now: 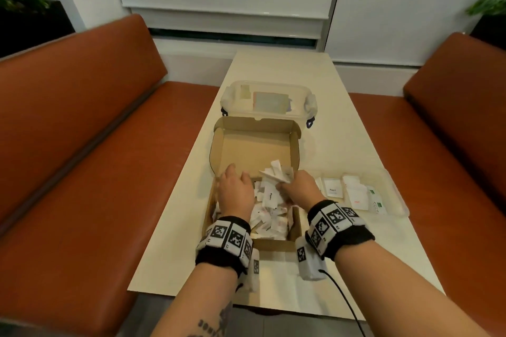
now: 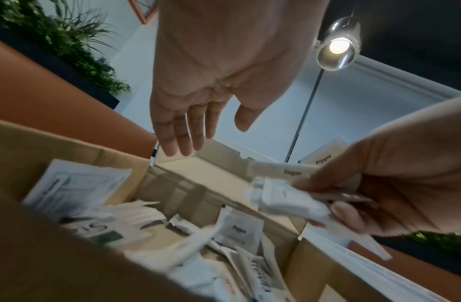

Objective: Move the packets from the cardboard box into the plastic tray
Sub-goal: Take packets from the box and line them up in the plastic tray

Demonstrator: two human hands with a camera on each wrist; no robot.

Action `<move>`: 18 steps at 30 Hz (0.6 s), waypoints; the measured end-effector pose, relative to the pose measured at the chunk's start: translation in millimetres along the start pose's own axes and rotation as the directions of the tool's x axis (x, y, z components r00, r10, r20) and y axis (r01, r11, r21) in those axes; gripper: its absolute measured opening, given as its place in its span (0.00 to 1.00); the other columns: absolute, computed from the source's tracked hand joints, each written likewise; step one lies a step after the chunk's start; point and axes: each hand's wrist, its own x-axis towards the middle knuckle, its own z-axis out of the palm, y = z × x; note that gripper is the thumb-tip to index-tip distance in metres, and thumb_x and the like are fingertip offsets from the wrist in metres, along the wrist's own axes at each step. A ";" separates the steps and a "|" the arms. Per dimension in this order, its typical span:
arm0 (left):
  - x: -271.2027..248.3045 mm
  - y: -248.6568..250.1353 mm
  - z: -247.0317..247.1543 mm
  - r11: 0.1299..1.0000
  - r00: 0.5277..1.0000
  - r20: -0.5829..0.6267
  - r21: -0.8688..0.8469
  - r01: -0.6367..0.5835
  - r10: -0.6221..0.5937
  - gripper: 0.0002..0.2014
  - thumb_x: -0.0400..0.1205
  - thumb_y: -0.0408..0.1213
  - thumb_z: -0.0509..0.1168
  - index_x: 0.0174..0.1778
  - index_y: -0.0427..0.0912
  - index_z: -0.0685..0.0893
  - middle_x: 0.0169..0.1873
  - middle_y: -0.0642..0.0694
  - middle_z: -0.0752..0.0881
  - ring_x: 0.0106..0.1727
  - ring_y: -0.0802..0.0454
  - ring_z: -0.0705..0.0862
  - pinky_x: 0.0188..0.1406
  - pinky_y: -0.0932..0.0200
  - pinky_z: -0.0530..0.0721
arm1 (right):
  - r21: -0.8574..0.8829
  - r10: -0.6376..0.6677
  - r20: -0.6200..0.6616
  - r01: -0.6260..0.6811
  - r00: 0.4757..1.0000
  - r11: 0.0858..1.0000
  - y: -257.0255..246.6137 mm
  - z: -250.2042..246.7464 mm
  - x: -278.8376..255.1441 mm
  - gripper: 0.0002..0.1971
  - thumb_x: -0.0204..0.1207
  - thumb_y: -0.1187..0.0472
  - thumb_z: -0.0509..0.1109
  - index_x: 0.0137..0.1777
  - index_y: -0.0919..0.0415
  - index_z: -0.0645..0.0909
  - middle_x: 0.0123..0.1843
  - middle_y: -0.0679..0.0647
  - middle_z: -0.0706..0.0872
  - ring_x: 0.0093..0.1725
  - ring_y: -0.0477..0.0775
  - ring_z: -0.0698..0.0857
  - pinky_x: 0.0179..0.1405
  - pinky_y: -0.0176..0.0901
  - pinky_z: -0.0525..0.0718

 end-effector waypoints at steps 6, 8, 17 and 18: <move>-5.8 8.2 2.9 0.946 0.991 0.042 -0.295 0.135 -0.128 0.27 0.86 0.53 0.52 0.76 0.39 0.68 0.71 0.38 0.74 0.68 0.43 0.75 0.58 0.58 0.69 | 0.170 -0.052 0.046 0.044 0.998 0.984 -12.5 -13.4 2.4 0.10 0.77 0.65 0.71 0.53 0.68 0.75 0.46 0.60 0.82 0.29 0.53 0.87 0.26 0.39 0.88; -2.5 10.3 5.7 0.906 0.982 0.114 -0.383 0.182 -0.149 0.31 0.84 0.57 0.53 0.76 0.38 0.69 0.70 0.39 0.76 0.69 0.43 0.75 0.64 0.57 0.70 | 0.218 -0.077 0.085 0.057 0.993 0.974 -13.3 -14.3 1.1 0.12 0.76 0.66 0.72 0.55 0.70 0.76 0.46 0.60 0.83 0.30 0.53 0.87 0.32 0.43 0.90; 1.0 20.9 18.6 0.719 0.924 0.367 -0.612 0.330 -0.113 0.19 0.80 0.45 0.68 0.66 0.51 0.74 0.57 0.51 0.83 0.56 0.52 0.82 0.55 0.54 0.76 | 0.333 -0.219 0.187 0.148 0.958 0.931 -5.4 -8.5 1.4 0.05 0.78 0.68 0.68 0.43 0.59 0.81 0.36 0.51 0.83 0.28 0.42 0.85 0.37 0.39 0.90; 2.1 23.1 19.2 0.739 0.930 0.358 -0.603 0.300 -0.085 0.14 0.80 0.43 0.68 0.60 0.52 0.75 0.52 0.52 0.84 0.54 0.53 0.82 0.50 0.56 0.77 | 0.327 -0.218 0.182 0.150 0.959 0.933 -5.1 -8.4 2.6 0.06 0.78 0.67 0.68 0.42 0.58 0.81 0.35 0.50 0.83 0.28 0.43 0.86 0.38 0.40 0.90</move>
